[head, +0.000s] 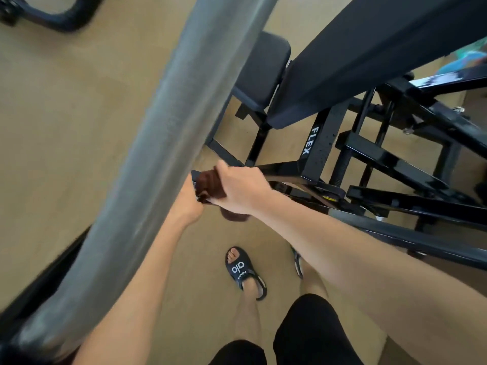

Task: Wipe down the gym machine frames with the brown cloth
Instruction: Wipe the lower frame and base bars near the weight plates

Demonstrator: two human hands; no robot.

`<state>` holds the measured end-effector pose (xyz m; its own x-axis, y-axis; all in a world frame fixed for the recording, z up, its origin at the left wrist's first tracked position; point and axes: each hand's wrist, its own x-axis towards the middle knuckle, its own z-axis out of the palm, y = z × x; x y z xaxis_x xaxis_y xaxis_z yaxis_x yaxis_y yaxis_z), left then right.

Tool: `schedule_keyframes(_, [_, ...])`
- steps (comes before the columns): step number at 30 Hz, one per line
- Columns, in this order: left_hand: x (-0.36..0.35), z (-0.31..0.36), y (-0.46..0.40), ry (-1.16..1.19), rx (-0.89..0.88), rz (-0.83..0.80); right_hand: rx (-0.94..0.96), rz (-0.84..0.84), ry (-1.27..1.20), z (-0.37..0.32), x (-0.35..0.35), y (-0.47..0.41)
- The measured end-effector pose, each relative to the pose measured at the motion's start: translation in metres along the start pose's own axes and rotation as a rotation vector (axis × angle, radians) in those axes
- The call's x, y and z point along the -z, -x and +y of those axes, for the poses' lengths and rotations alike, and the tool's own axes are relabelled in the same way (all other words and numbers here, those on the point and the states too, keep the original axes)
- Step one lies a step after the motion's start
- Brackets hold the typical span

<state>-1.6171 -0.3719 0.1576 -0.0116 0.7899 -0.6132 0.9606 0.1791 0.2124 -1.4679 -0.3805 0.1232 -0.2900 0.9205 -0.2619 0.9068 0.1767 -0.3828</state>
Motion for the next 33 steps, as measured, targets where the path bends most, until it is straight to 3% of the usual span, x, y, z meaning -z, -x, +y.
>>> schedule_keyframes(5, [-0.002, -0.013, -0.008, -0.113, 0.023, 0.036, -0.019, 0.020, -0.096, 0.012, 0.002, 0.022])
schedule_keyframes(11, [-0.005, 0.016, -0.009, -0.200, 0.172, 0.102, -0.192, -0.044, -0.108, 0.134, 0.036, 0.166])
schedule_keyframes(14, [-0.026, 0.061, 0.004, -0.182, 0.042, 0.163, -0.288, -0.087, -0.059, 0.176, 0.052, 0.218])
schedule_keyframes(18, [-0.057, 0.108, 0.017, -0.152, -0.167, 0.146, -0.268, -0.192, 0.101, 0.163, 0.048, 0.191])
schedule_keyframes(21, [-0.061, 0.114, 0.013, -0.154, -0.172, 0.166, -0.197, -0.231, 0.038, 0.115, 0.037, 0.132])
schedule_keyframes(25, [-0.060, 0.122, 0.006, -0.149, -0.108, 0.180, -0.123, -0.136, -0.043, 0.073, 0.028, 0.086])
schedule_keyframes(29, [-0.075, 0.145, 0.009, -0.144, -0.057, 0.118, -0.165, -0.150, -0.126, 0.107, 0.029, 0.123])
schedule_keyframes(33, [-0.093, 0.160, 0.010, -0.188, -0.024, 0.110, -0.228, -0.110, -0.128, 0.194, 0.040, 0.219])
